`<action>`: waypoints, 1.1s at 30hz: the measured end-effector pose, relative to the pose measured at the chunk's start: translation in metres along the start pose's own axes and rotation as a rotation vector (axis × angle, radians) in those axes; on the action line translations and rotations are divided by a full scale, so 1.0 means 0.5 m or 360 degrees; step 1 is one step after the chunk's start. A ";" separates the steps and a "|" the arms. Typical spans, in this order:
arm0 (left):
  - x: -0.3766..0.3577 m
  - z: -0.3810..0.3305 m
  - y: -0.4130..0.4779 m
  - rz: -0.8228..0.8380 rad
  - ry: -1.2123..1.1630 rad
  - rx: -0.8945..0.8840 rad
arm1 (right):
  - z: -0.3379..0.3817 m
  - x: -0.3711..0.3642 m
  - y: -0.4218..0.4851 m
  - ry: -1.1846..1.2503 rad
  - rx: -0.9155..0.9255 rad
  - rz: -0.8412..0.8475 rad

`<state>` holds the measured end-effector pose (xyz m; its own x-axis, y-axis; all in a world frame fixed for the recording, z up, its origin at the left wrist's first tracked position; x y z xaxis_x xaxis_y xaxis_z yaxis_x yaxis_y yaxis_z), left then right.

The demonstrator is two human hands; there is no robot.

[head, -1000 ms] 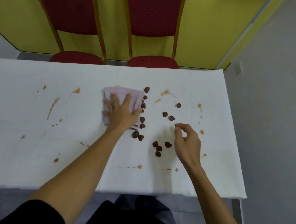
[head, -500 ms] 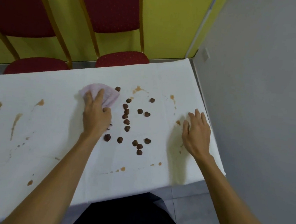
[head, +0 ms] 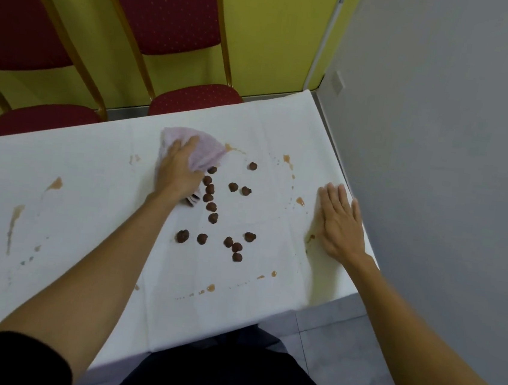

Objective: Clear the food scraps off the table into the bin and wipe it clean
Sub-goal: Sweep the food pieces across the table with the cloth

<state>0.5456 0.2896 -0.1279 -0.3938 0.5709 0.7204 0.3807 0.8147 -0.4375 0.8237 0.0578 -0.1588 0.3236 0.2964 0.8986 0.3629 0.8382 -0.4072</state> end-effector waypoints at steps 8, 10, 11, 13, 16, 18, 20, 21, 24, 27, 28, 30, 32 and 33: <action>-0.028 -0.053 -0.135 -0.0062 -0.0387 -0.0169 | -0.003 0.003 -0.027 0.0075 -0.0003 0.0044; 0.022 -0.003 -0.188 -0.0288 -0.0416 -0.0063 | -0.011 -0.008 -0.047 0.0133 -0.0011 0.0022; 0.040 0.035 -0.218 -0.0371 -0.0411 0.0029 | -0.014 -0.016 -0.057 0.0139 -0.0010 0.0016; 0.047 0.118 -0.276 -0.0436 -0.0482 0.0239 | -0.018 -0.030 -0.073 0.0130 -0.0006 0.0000; -0.005 0.196 -0.331 -0.0381 -0.0447 0.0418 | -0.019 -0.036 -0.082 0.0114 -0.0010 -0.0030; -0.045 0.190 -0.336 -0.0356 -0.0223 0.0430 | -0.020 -0.038 -0.082 0.0119 -0.0018 -0.0046; -0.059 0.163 -0.334 -0.0416 -0.0134 0.0509 | -0.023 -0.039 -0.079 0.0121 -0.0025 -0.0052; -0.064 0.149 -0.332 -0.0434 -0.0147 0.0548 | -0.024 -0.040 -0.078 0.0128 -0.0030 -0.0037; -0.087 0.094 -0.326 -0.0454 -0.0145 0.0521 | -0.024 -0.034 -0.082 0.0170 -0.0033 -0.0028; -0.129 0.035 -0.310 -0.0443 -0.0135 0.0431 | -0.022 -0.028 -0.085 0.0181 -0.0024 -0.0040; -0.144 0.010 -0.304 -0.0428 -0.0135 0.0392 | -0.024 -0.028 -0.084 0.0171 -0.0011 -0.0051; -0.166 -0.036 -0.289 -0.0394 -0.0127 0.0332 | -0.026 -0.027 -0.083 0.0141 0.0037 -0.0080; -0.168 -0.063 -0.273 -0.0393 -0.0154 0.0357 | -0.031 -0.026 -0.083 0.0128 0.0108 -0.0054; -0.154 -0.071 -0.263 -0.0436 -0.0154 0.0371 | -0.036 -0.023 -0.084 0.0130 0.0148 -0.0058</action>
<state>0.5557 0.1347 -0.1066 -0.5361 0.3263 0.7786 0.0541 0.9337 -0.3540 0.8203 0.0108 -0.1551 0.3833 0.2295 0.8947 0.2943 0.8878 -0.3538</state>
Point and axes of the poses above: each hand's wrist, its own y-axis towards the middle knuckle, its own x-axis out of the back of the hand, z = x × y, the point moved 10 cm from there along y, towards the middle knuckle, and after that the axes turned 10 degrees about z, right-handed, at the moved point
